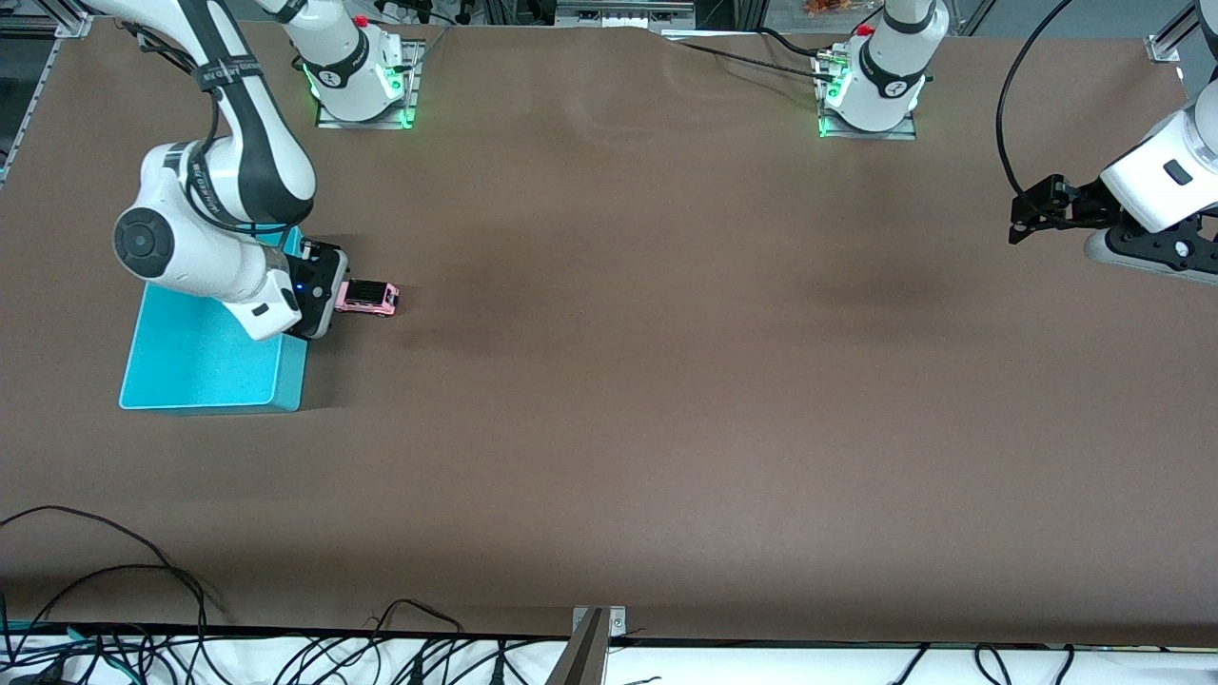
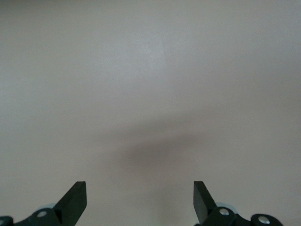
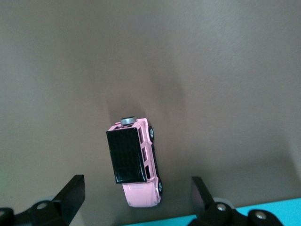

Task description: Wind and store pink jeep toy

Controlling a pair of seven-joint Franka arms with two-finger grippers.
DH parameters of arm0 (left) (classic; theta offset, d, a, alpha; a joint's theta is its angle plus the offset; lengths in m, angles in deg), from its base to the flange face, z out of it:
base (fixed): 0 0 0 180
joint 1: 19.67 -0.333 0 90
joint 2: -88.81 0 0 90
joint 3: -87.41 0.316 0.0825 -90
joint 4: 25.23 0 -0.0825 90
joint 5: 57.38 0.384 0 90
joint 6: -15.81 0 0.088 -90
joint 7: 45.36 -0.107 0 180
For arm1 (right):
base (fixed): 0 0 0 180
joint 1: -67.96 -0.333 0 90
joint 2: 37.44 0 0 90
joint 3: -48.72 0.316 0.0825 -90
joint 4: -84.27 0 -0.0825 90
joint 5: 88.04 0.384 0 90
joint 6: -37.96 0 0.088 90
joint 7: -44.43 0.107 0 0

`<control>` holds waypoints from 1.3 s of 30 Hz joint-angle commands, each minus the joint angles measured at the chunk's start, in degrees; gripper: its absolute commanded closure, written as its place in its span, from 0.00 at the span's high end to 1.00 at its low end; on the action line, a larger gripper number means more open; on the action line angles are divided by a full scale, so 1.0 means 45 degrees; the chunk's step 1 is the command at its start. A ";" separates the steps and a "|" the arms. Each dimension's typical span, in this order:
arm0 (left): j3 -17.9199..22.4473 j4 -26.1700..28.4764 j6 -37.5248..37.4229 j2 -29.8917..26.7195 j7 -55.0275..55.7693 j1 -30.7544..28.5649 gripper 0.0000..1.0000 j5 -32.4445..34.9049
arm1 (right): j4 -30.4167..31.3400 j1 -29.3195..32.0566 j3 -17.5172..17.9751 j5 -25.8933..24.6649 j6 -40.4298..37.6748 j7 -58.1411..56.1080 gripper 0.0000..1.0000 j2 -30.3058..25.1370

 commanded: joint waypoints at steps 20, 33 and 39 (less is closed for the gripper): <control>0.0066 -0.0483 -0.0310 0.0197 0.0167 0.0264 1.00 0.0188 | 0.3009 0.0001 0.0108 0.0293 0.4823 -0.1823 0.98 0.0389; 0.0066 -0.0483 -0.0310 0.0197 0.0088 0.0245 1.00 0.0188 | 0.3029 0.0001 0.0479 0.0274 0.5604 -0.2134 0.77 0.0897; 0.0066 -0.0483 -0.0310 0.0178 0.0127 0.0264 1.00 0.0188 | 0.3029 0.0001 0.0518 0.0293 0.5527 -0.2858 0.15 0.0878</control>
